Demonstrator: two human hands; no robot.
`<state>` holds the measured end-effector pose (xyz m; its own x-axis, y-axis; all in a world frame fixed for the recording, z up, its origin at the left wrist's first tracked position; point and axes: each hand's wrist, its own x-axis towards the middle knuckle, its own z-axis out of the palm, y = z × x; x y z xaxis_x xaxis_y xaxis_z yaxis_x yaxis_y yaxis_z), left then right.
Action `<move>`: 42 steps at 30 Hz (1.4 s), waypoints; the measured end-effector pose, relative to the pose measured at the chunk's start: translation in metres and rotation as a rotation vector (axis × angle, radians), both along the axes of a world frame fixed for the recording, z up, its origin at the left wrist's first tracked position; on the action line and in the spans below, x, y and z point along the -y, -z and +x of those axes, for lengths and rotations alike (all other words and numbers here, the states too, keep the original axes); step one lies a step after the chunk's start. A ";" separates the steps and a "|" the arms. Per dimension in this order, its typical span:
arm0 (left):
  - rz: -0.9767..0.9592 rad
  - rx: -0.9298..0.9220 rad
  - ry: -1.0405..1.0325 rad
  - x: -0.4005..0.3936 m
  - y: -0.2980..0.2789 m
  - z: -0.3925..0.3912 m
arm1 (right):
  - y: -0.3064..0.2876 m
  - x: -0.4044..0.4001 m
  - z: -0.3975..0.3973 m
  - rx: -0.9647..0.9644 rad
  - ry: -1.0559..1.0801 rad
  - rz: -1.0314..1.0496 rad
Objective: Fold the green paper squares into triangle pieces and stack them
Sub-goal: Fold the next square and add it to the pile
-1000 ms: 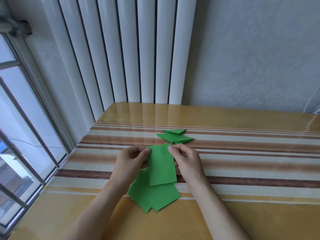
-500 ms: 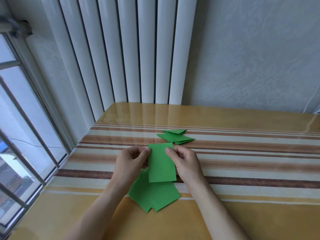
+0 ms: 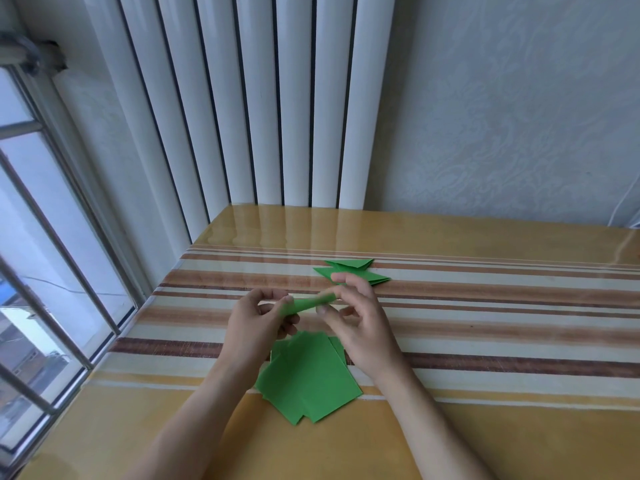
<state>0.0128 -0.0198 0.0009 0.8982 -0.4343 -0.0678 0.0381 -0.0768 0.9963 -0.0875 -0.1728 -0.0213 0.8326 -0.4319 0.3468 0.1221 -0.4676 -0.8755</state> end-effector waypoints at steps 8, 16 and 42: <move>0.110 0.222 -0.006 0.001 0.002 -0.001 | -0.001 0.000 -0.001 0.015 0.041 0.179; 0.014 0.280 0.033 -0.001 -0.002 -0.004 | -0.004 -0.001 -0.003 -0.084 -0.047 0.313; 0.078 0.218 0.008 0.000 0.004 0.000 | -0.007 -0.012 -0.003 -0.044 -0.071 0.085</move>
